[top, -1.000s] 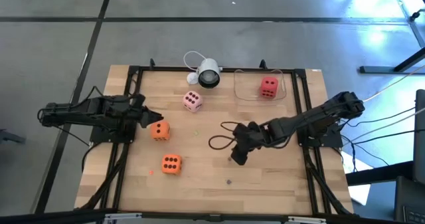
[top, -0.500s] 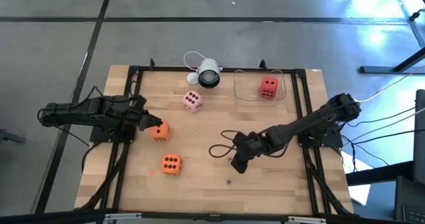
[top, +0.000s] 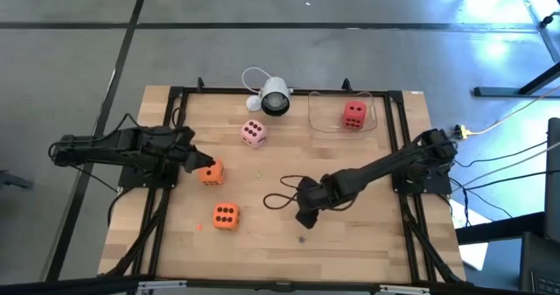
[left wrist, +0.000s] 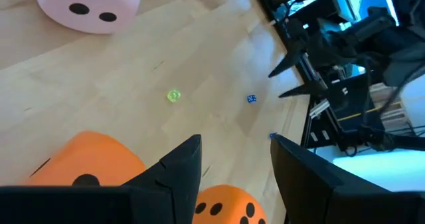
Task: Pick & Place Dice
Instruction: Put the top small blue dice into the transparent container
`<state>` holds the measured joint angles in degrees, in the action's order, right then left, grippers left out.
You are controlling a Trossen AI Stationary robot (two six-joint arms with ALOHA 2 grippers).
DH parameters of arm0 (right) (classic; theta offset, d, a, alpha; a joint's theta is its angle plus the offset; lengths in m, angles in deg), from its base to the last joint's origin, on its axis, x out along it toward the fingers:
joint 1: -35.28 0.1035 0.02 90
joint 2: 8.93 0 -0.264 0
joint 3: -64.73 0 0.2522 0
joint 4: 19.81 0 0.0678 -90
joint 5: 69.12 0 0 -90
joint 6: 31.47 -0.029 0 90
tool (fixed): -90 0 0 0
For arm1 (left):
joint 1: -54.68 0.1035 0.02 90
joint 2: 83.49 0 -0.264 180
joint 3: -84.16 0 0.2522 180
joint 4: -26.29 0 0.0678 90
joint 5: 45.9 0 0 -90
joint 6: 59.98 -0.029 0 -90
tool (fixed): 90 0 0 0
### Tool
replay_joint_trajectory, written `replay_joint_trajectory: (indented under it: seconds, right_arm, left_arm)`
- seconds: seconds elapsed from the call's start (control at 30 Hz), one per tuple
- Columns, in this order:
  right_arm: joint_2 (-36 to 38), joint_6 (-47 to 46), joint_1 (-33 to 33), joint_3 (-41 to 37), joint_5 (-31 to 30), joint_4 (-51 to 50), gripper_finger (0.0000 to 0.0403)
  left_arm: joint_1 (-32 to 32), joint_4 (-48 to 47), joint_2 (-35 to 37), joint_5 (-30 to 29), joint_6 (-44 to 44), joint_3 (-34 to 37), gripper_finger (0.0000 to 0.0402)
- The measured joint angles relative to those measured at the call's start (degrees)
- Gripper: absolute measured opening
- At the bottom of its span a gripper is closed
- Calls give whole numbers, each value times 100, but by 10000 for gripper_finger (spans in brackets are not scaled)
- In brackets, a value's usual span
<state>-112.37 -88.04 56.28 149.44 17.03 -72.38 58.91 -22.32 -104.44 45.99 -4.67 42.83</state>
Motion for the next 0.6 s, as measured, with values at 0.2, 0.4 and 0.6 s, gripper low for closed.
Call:
replay_joint_trajectory:
  seconds: [0.2,0.4,0.6]
  right_arm:
    - [-436,-151,-190,-1,263,-223,224]
    - [-738,-239,-111,187,450,-172,224]
    - [-808,-144,-88,579,166,-188,224]
  left_arm:
    - [2,0,-22,-26,-1,0,175]
    - [1,15,-22,-31,5,0,175]
    - [1,31,-22,-34,114,0,175]
